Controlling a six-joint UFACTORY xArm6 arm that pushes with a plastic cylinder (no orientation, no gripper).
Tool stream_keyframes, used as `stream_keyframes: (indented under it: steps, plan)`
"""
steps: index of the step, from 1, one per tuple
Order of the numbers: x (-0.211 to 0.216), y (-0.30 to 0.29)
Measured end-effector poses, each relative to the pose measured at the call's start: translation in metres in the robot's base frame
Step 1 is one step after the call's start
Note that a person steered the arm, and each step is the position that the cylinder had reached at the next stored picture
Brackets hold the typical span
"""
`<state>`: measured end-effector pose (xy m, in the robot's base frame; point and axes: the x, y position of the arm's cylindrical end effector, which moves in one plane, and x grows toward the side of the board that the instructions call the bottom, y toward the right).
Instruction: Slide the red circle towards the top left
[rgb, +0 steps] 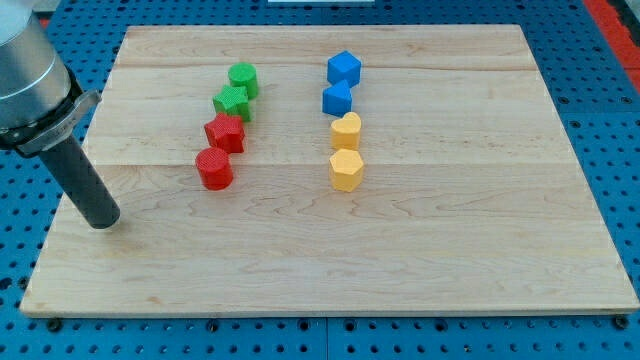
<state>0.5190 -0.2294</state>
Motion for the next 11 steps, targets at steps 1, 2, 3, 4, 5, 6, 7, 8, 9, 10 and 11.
stream_keyframes:
  steps: [1,2,3,4,5,6,7,8,9,10,11]
  plan:
    - [-0.009,0.033]
    - [-0.002,0.123]
    - [-0.047,0.131]
    - [-0.055,0.06]
    - [-0.065,0.063]
    - [-0.125,0.072]
    - [-0.174,0.071]
    - [-0.116,0.065]
    - [-0.151,0.037]
    - [-0.216,0.048]
    - [-0.175,0.051]
